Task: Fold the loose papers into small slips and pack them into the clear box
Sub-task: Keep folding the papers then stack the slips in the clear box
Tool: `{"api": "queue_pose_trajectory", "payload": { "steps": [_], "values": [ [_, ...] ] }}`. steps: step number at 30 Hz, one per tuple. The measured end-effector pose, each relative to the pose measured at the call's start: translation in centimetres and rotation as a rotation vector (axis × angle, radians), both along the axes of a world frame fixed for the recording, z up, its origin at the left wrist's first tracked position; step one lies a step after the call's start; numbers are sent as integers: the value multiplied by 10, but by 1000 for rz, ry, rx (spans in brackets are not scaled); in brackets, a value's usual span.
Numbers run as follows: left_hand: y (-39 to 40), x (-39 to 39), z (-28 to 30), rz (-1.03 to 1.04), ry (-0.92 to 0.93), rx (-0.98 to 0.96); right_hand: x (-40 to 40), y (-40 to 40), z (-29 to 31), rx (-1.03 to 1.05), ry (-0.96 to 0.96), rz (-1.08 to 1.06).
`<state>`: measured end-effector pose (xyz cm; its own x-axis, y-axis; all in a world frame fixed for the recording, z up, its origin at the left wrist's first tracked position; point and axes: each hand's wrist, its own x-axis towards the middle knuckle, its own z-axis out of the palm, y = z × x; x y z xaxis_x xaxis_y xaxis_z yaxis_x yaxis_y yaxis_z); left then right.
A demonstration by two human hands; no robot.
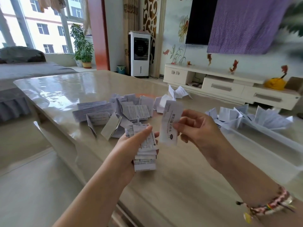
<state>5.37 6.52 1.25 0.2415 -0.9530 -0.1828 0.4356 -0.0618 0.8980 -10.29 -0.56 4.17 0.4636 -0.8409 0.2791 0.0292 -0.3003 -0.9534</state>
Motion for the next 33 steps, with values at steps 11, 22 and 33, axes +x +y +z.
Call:
{"api": "queue_pose_trajectory", "payload": {
  "steps": [11, 22, 33],
  "values": [
    [1, -5, -2, -228, 246, 0, 26, 10, -18, -168, 41, -155],
    [0, -7, -3, -80, 101, -78, 7, 2, -11, 33, 225, -124],
    [7, 6, 2, 26, 99, -102, 32, 1, -8, -19, 259, -91]
  ]
}}
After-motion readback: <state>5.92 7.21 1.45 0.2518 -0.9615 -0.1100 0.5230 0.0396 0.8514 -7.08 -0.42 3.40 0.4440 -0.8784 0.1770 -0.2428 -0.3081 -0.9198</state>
